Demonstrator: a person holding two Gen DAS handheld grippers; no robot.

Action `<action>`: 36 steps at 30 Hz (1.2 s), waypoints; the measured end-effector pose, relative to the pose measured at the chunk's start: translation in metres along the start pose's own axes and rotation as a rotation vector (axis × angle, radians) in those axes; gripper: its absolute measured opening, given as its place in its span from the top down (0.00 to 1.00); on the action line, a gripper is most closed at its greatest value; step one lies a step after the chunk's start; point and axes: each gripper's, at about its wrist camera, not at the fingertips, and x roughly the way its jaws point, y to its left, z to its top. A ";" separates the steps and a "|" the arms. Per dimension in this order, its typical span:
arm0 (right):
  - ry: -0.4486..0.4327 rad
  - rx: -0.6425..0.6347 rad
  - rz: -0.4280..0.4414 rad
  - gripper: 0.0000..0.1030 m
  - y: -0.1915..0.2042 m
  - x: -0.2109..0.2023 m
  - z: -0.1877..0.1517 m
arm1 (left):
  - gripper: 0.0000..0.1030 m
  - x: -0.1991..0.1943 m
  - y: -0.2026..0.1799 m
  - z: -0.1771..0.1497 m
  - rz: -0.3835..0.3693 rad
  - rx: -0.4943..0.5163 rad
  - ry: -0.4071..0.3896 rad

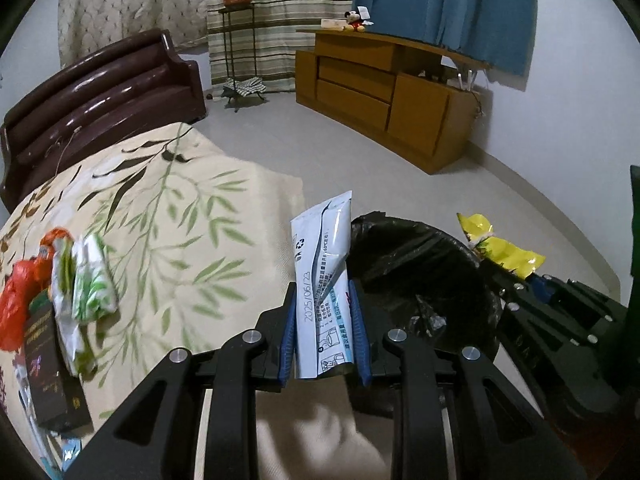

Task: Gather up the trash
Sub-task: 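Carry the white tube and yellow wrapper over the black trash bin with both grippers, then open both grippers to drop the tube and wrapper into the bin, then move both open grippers back over the trash on the bedspread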

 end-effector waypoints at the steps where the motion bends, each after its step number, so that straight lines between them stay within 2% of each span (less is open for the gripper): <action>1: 0.001 0.002 0.001 0.86 -0.001 0.002 0.001 | 0.75 0.001 -0.002 0.002 0.002 0.005 0.000; 3: 0.003 0.007 0.004 0.85 -0.004 0.008 0.003 | 0.75 0.005 -0.005 0.004 0.003 0.009 0.007; 8: 0.002 0.026 0.005 0.82 -0.010 0.016 0.007 | 0.67 0.008 -0.007 0.007 0.005 0.010 0.023; 10: 0.004 0.032 0.007 0.72 -0.011 0.018 0.009 | 0.59 0.008 -0.007 0.008 0.008 0.007 0.022; 12: 0.002 0.037 0.005 0.72 -0.011 0.018 0.009 | 0.57 0.007 -0.007 0.008 0.010 0.003 0.018; 18: -0.008 0.044 -0.001 0.71 -0.012 0.013 0.009 | 0.56 0.006 -0.006 0.007 0.009 -0.005 0.015; 21: -0.015 0.042 -0.005 0.67 -0.011 0.007 0.007 | 0.53 0.002 -0.003 0.007 0.010 -0.015 0.009; 28: -0.028 0.035 0.017 0.64 0.003 -0.015 0.002 | 0.47 -0.025 0.017 -0.001 0.030 -0.054 -0.019; 36: -0.020 0.000 0.076 0.63 0.037 -0.038 -0.012 | 0.46 -0.062 0.060 -0.024 0.099 -0.119 -0.021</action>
